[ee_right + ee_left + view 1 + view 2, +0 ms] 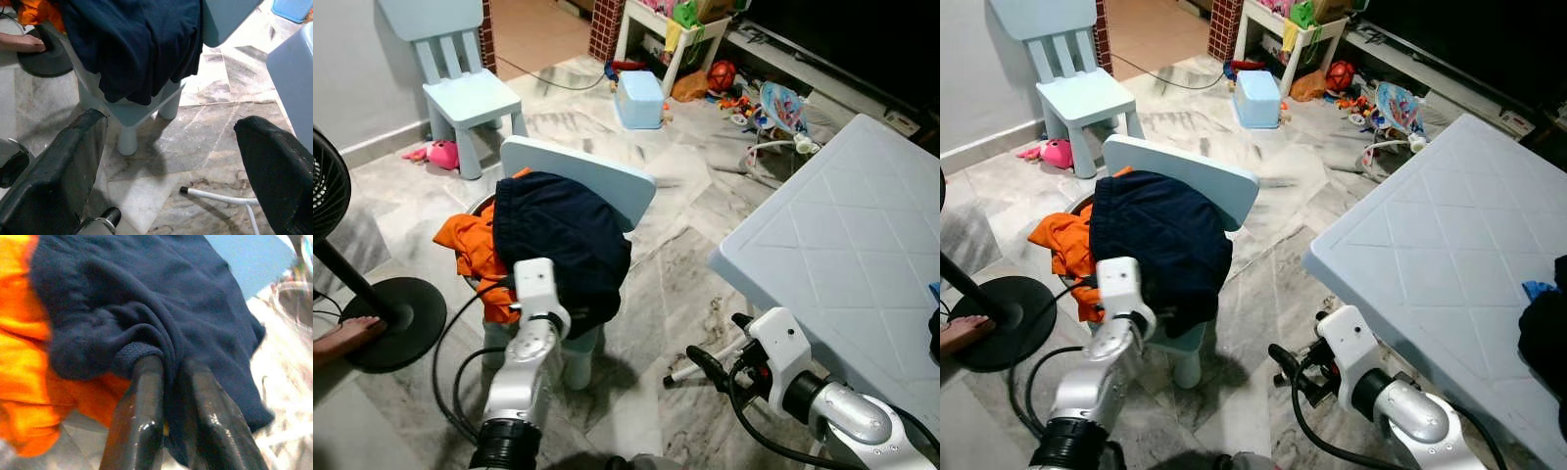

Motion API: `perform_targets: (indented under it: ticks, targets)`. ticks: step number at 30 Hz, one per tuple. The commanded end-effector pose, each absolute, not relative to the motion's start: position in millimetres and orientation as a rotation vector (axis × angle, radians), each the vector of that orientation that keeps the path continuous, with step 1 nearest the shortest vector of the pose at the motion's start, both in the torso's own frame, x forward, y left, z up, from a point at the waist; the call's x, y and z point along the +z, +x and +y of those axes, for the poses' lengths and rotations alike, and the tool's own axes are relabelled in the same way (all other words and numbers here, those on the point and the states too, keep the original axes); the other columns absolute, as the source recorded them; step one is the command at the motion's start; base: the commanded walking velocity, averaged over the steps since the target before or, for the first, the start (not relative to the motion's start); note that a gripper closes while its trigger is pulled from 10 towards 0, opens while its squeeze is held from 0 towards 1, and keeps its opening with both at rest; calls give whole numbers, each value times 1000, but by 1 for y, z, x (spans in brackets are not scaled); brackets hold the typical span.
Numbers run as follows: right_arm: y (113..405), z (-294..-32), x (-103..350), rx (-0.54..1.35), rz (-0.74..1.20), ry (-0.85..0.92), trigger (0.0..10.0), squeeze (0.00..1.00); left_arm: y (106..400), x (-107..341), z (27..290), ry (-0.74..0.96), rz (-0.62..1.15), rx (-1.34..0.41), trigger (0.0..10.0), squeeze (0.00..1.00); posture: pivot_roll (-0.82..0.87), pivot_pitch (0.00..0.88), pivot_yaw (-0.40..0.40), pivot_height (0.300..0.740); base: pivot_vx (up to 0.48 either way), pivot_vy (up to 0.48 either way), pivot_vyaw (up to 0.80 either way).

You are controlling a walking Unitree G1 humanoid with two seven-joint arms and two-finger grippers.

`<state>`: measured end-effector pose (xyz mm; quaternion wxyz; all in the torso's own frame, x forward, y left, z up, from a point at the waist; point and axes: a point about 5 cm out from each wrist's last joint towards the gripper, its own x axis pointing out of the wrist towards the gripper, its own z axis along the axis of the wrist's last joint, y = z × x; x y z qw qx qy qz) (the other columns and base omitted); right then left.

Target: Hang hanger

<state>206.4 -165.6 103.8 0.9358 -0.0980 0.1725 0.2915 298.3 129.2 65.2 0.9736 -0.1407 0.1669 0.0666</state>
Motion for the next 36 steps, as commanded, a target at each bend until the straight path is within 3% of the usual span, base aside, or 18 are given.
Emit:
perform_targets:
  ticks: [1,14,17,21,36]
  targets:
    - [208,-169,102,592,360,-210,10000,0,281,57,105,-452,397,186,10000,1000,-184,110,-198,740,0,0,0]
    - [212,-168,102,585,346,-210,10000,0,267,63,104,-577,402,276,10000,1000,-178,99,-190,740,0,0,0]
    - [213,-168,102,585,343,-210,10000,0,270,65,100,-732,423,314,10000,1000,-175,96,-191,740,0,0,0]
    - [213,-167,102,586,340,-211,10000,0,272,63,95,-818,455,336,10000,1000,-177,95,-191,740,0,0,0]
    - [213,-167,103,579,330,-210,10000,0,290,49,92,-942,517,335,10000,980,-194,97,-182,740,0,0,0]
